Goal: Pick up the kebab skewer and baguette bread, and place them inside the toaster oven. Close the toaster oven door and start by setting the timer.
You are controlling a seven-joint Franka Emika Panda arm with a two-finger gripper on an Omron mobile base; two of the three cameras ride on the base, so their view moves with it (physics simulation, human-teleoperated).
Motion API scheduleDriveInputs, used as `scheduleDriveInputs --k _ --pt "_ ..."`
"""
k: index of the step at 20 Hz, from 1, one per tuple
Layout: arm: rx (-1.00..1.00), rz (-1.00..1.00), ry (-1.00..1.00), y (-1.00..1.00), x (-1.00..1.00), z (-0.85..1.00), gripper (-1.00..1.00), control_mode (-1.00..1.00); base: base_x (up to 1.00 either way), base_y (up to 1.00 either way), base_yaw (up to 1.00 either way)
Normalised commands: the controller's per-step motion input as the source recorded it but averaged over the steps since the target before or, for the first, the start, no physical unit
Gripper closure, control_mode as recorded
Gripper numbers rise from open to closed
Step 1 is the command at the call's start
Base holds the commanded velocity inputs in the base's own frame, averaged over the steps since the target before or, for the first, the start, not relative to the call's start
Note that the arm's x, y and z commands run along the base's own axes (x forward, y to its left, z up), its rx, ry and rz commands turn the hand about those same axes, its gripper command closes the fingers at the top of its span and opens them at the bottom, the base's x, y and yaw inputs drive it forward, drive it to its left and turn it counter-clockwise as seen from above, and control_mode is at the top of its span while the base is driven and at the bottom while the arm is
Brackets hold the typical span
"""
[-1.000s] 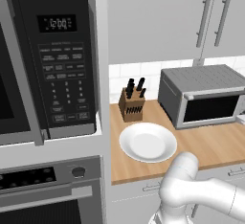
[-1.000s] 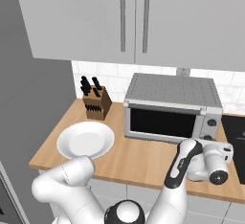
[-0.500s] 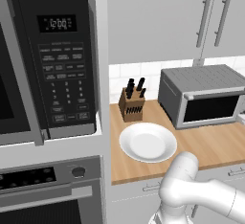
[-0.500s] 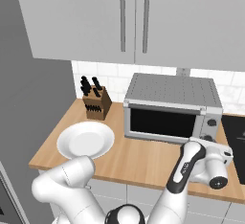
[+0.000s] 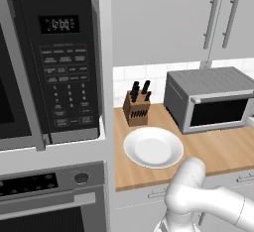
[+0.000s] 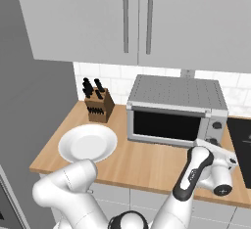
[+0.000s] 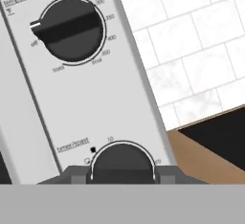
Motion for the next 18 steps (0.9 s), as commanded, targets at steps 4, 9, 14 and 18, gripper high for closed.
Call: scheduleDriveInputs --k 4,9,14,18 --pt "0.17 0.0 -0.01 0.0 0.0 -0.08 1.0 -1.0 0.0 0.0 0.0" --pt "0.17 0.0 -0.01 0.0 0.0 -0.06 1.0 -1.0 0.0 0.0 0.0" --pt "0.16 0.0 0.0 0.0 0.0 -0.03 1.0 -1.0 0.0 0.0 0.0" --pt "0.14 0.0 0.0 0.0 0.0 -0.02 1.0 -1.0 0.0 0.0 0.0"
